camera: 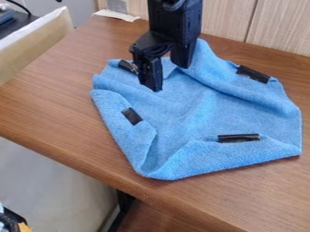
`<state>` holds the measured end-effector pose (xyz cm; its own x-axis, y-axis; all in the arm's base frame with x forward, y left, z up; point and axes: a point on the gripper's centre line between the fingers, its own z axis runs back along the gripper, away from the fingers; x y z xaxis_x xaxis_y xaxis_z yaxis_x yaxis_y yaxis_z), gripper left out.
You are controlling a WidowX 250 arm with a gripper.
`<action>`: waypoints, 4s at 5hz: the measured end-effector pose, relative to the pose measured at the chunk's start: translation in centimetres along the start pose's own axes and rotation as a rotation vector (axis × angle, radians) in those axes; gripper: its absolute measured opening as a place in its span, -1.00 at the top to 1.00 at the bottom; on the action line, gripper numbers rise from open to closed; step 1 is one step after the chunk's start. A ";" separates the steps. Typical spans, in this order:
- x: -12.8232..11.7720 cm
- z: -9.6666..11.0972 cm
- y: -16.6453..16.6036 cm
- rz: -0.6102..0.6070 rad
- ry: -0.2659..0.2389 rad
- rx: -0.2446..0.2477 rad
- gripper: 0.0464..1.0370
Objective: Folds the cloth from bottom left to top right
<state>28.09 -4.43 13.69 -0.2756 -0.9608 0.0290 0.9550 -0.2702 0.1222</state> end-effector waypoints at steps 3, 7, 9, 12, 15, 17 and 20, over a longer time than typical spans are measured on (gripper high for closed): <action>4.1 -1.0 -0.5 -0.120 -0.023 -0.061 -0.92; 4.9 -1.3 -9.9 -0.132 -0.037 -0.103 -0.92; 4.7 -4.8 -10.4 -0.181 -0.051 -0.149 -0.92; 4.4 -7.0 -8.8 -0.262 -0.074 -0.177 0.37; 4.7 -5.2 -8.9 -0.292 -0.058 -0.131 0.98; 5.3 -1.0 -5.6 -0.323 0.030 -0.072 0.98; 2.6 1.3 5.6 -0.316 0.011 0.094 0.98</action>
<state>32.59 -8.38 15.78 -0.5548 -0.8312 -0.0357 0.8081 -0.5486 0.2145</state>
